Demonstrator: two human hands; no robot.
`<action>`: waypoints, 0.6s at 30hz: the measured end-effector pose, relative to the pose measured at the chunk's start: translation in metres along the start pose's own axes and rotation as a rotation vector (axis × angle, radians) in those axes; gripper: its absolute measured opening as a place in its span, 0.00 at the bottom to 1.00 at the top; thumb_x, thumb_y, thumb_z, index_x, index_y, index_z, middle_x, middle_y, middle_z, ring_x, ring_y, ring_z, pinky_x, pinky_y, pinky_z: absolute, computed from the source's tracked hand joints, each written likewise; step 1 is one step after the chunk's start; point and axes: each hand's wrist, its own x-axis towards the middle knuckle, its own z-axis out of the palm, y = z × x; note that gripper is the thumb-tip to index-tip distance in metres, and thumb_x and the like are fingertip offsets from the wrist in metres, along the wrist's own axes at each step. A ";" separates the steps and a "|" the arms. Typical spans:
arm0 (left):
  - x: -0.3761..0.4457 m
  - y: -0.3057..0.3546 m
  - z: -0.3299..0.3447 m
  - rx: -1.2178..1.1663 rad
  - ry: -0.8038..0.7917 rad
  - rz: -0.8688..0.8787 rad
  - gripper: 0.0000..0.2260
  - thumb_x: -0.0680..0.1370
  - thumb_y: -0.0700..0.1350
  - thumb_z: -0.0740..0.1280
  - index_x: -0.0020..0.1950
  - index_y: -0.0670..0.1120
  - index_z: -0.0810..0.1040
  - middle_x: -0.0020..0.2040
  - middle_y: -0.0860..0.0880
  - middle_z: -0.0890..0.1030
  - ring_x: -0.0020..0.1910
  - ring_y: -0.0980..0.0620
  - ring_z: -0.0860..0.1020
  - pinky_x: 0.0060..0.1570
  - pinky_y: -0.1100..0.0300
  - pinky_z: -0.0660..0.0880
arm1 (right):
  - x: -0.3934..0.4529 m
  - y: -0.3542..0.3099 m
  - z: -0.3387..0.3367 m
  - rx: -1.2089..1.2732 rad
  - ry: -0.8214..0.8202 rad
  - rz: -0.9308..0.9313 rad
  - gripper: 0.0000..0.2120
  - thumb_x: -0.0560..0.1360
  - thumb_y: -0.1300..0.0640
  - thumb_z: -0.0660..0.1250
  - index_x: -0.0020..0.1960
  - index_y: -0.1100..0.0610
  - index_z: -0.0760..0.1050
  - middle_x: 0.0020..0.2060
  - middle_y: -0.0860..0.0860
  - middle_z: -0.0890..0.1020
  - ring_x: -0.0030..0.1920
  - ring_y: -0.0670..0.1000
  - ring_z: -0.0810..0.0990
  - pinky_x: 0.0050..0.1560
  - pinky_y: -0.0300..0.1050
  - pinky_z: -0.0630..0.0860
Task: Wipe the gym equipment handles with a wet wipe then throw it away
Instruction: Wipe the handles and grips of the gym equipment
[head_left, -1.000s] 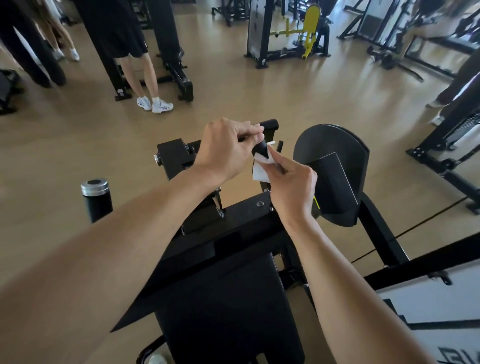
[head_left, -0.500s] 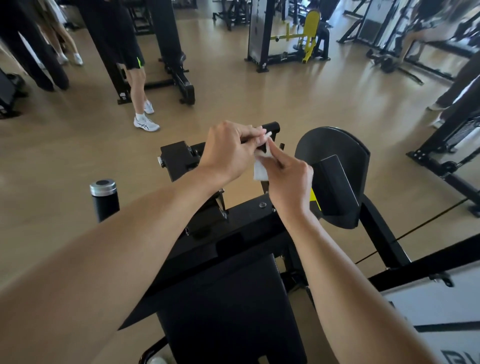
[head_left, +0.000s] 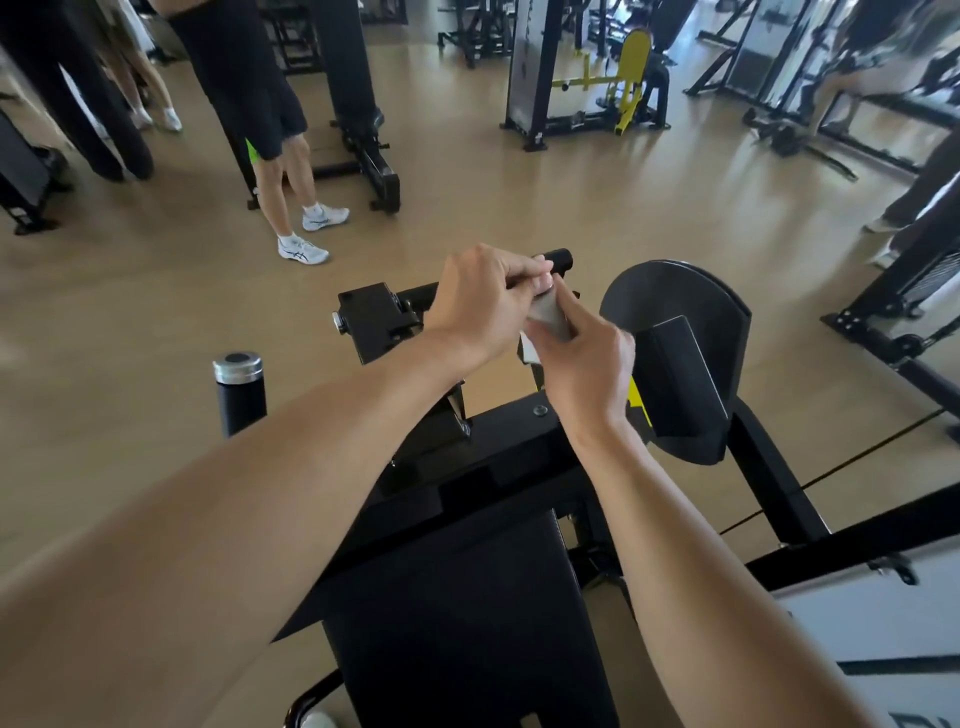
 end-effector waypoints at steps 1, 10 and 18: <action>0.001 -0.002 0.001 -0.002 -0.001 0.001 0.09 0.79 0.43 0.72 0.59 0.47 0.85 0.59 0.52 0.85 0.59 0.59 0.81 0.53 0.81 0.70 | -0.008 0.013 -0.001 -0.057 -0.009 0.006 0.26 0.74 0.46 0.75 0.70 0.49 0.77 0.35 0.42 0.83 0.30 0.40 0.74 0.39 0.41 0.78; 0.004 -0.004 0.001 0.018 -0.051 0.007 0.10 0.80 0.43 0.71 0.60 0.46 0.85 0.60 0.51 0.85 0.59 0.57 0.82 0.57 0.76 0.72 | -0.009 0.005 -0.005 0.094 0.041 0.125 0.22 0.75 0.48 0.75 0.67 0.52 0.79 0.32 0.39 0.81 0.32 0.39 0.73 0.35 0.42 0.76; -0.032 -0.010 -0.012 0.014 -0.109 0.081 0.14 0.84 0.45 0.63 0.67 0.48 0.81 0.66 0.44 0.81 0.69 0.50 0.76 0.68 0.54 0.75 | -0.045 0.014 -0.019 -0.108 0.087 0.194 0.15 0.78 0.60 0.71 0.64 0.53 0.81 0.42 0.47 0.88 0.36 0.43 0.81 0.46 0.40 0.80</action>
